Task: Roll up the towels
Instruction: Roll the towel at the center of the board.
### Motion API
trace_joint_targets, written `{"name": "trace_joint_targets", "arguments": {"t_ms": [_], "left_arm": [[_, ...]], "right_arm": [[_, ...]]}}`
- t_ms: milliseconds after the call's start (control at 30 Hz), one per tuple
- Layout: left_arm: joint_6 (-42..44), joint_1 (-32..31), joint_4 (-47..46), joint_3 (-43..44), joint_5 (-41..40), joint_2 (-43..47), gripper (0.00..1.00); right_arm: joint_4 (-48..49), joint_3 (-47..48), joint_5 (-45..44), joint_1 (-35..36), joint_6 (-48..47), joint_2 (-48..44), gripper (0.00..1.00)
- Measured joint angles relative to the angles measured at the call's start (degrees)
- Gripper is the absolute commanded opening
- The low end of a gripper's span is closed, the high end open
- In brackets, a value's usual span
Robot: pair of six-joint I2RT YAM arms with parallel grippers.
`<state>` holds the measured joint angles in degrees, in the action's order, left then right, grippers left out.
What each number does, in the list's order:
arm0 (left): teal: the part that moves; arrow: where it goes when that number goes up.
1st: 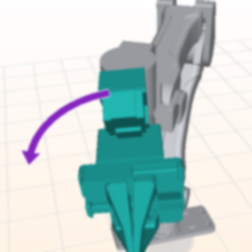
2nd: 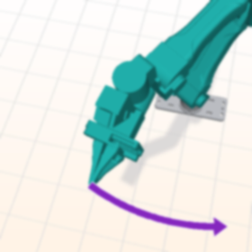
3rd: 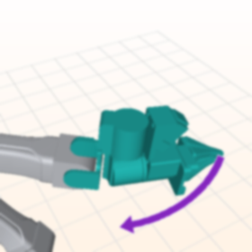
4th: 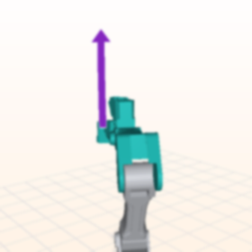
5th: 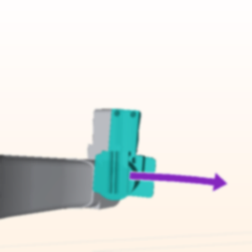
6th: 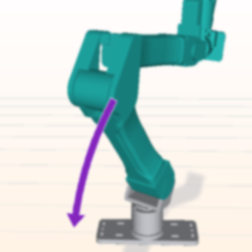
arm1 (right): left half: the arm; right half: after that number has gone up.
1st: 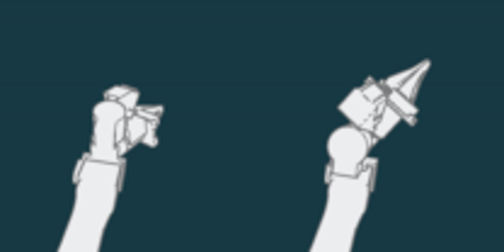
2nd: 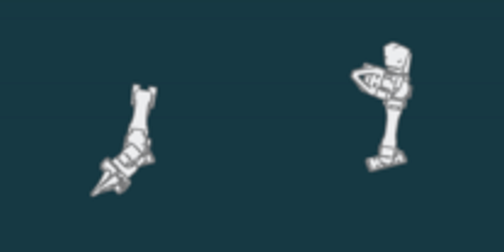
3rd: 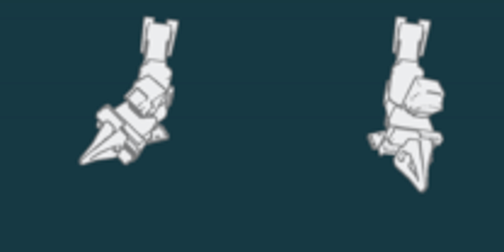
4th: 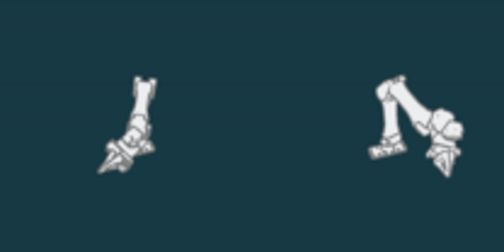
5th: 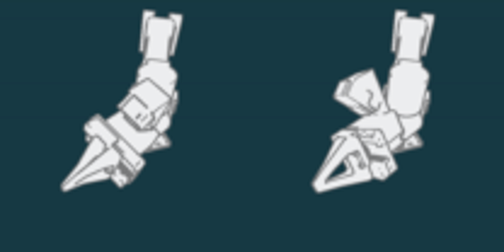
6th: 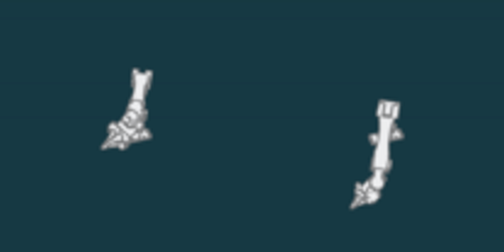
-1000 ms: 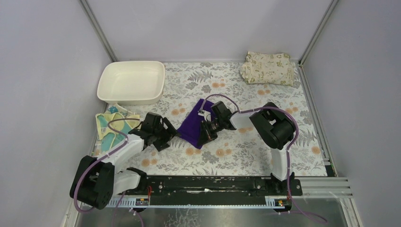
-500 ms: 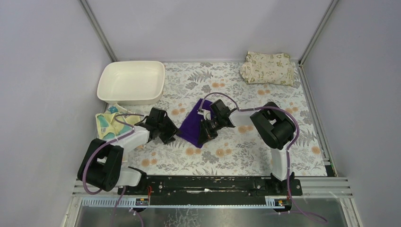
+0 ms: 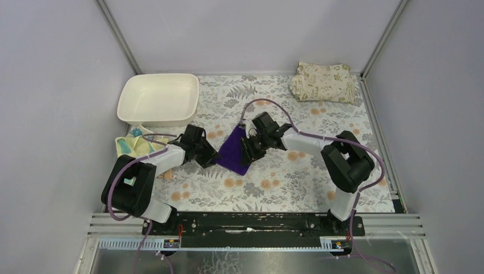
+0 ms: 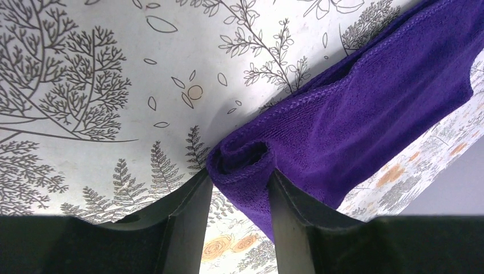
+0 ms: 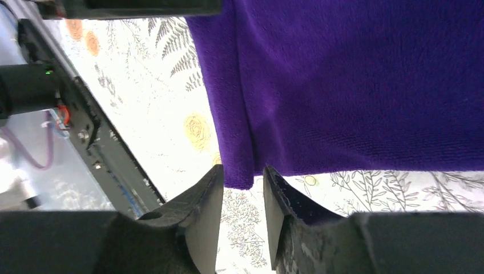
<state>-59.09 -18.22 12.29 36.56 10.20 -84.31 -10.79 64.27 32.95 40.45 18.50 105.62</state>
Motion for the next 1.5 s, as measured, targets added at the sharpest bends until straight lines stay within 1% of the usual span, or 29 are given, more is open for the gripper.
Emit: {"name": "trace_joint_targets", "arguments": {"t_ms": [67, 233, 333, 433, 867, 1400, 1467, 1500], "left_arm": [[-0.4, 0.0, 0.0, 0.3, 0.0, -0.4, 0.41], [-0.7, 0.0, 0.1, 0.5, 0.0, -0.6, 0.41], [-0.7, 0.0, 0.3, 0.6, 0.0, -0.6, 0.41], [-0.7, 0.0, 0.4, 0.7, -0.1, -0.6, 0.41], [-0.6, 0.0, 0.9, 1.2, -0.1, -1.0, 0.42], [0.0, -0.1, 1.9, 3.8, -0.6, -3.5, 0.42], [0.2, -0.2, 2.0, 4.2, -0.7, -3.9, 0.42], [0.3, -0.2, 2.0, 4.4, -0.8, -4.1, 0.42]], "right_arm": [[-1.4, 0.7, -4.6, 1.8, -1.9, -2.3, 0.43], [-2.8, 1.8, -16.0, 9.6, -6.7, -6.9, 0.48], [-2.8, 2.3, -20.7, 14.4, -9.1, -7.4, 0.49], [-3.1, 2.6, -24.1, 17.0, -10.8, -6.8, 0.49], [-3.3, 4.3, -32.3, 19.2, -14.6, 0.8, 0.50], [-3.6, 4.3, -41.8, 21.8, -17.4, 2.2, 0.54], [-3.8, 4.3, -43.4, 21.8, -17.7, 2.5, 0.52], [-3.9, 4.3, -44.1, 21.8, -17.9, 2.7, 0.49]]}}
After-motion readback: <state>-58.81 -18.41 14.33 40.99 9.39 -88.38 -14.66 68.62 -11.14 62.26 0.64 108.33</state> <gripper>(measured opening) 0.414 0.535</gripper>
